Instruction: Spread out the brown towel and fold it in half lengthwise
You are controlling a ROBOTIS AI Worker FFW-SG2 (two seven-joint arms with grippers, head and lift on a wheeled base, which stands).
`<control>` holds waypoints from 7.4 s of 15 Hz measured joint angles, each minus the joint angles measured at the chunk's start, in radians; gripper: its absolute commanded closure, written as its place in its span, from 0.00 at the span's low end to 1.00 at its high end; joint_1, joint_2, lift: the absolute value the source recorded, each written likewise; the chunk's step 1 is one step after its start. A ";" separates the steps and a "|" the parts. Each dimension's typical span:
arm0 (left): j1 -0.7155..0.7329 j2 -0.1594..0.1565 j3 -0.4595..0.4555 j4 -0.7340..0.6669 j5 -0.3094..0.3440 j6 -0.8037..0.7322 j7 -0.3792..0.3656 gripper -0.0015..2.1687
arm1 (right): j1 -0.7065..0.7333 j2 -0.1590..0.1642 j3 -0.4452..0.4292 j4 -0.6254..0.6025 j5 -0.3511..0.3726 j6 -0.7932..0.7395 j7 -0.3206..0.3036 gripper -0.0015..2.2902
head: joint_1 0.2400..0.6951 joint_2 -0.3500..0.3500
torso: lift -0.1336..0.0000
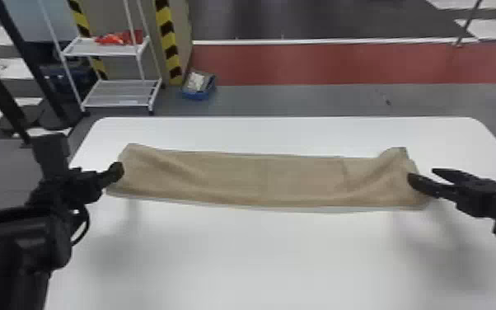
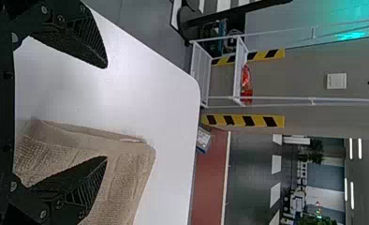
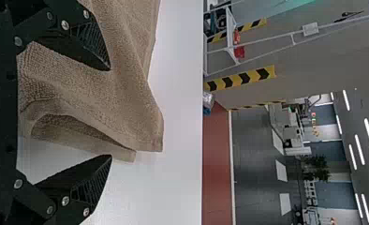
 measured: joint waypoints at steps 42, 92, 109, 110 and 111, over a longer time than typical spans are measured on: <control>0.137 -0.001 0.014 -0.198 0.177 0.228 -0.200 0.82 | 0.156 -0.051 -0.111 -0.074 0.064 -0.130 0.032 0.54 | 1.00 0.33 | 0.09; 0.535 -0.012 -0.409 -0.458 -0.052 -0.608 0.221 0.01 | 0.849 0.166 0.299 -0.911 -0.208 -0.388 -0.502 0.06 | 1.00 0.45 | 0.09; 0.668 0.026 -0.396 -0.546 -0.081 -0.583 0.180 0.01 | 0.885 0.166 0.270 -0.921 -0.302 -0.347 -0.613 0.07 | 1.00 0.37 | 0.09; 0.668 0.026 -0.397 -0.547 -0.081 -0.580 0.181 0.01 | 0.885 0.166 0.276 -0.921 -0.298 -0.347 -0.611 0.07 | 1.00 0.38 | 0.09; 0.668 0.025 -0.399 -0.549 -0.083 -0.579 0.181 0.01 | 0.885 0.166 0.279 -0.921 -0.297 -0.347 -0.610 0.07 | 1.00 0.38 | 0.09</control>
